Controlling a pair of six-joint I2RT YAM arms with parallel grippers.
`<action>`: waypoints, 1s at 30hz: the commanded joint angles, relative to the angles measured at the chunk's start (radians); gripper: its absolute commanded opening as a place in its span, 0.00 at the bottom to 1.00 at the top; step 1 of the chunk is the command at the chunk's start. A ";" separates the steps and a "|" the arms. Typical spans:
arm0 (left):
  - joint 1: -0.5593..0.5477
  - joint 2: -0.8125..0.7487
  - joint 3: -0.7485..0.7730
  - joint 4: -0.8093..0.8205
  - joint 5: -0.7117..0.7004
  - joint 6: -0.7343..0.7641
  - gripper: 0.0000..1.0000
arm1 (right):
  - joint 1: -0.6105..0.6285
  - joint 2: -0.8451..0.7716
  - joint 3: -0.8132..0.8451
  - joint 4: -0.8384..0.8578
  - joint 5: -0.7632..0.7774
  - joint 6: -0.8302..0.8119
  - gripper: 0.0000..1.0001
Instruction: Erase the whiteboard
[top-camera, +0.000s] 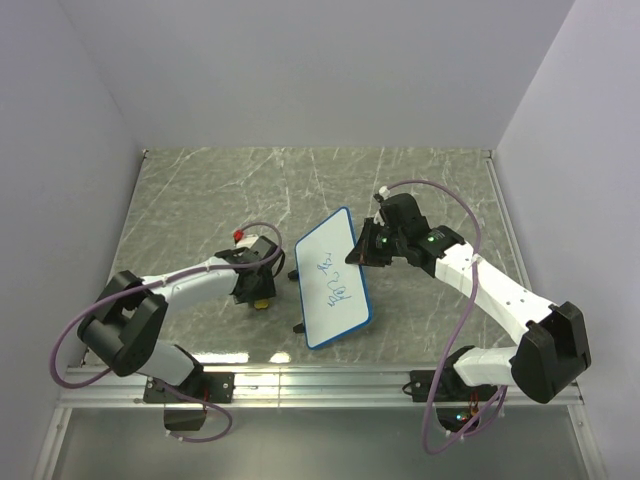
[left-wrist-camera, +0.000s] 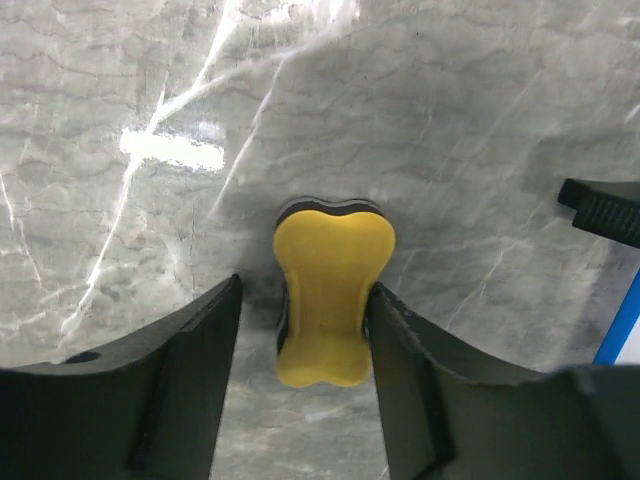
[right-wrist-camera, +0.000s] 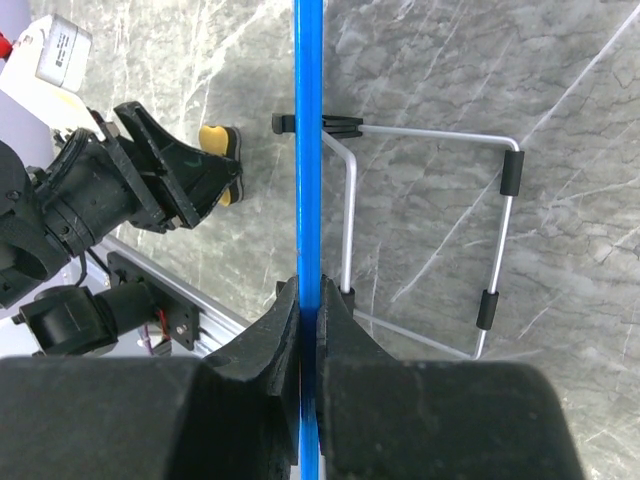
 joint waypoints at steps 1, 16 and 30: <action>-0.016 0.011 0.046 -0.038 -0.045 -0.020 0.57 | -0.005 0.003 -0.041 -0.090 0.103 -0.120 0.00; -0.033 0.071 0.099 -0.017 -0.027 0.017 0.00 | -0.005 -0.006 -0.066 -0.085 0.112 -0.118 0.00; -0.105 -0.030 0.370 0.126 0.398 0.200 0.00 | -0.005 0.098 -0.018 -0.082 0.110 -0.120 0.00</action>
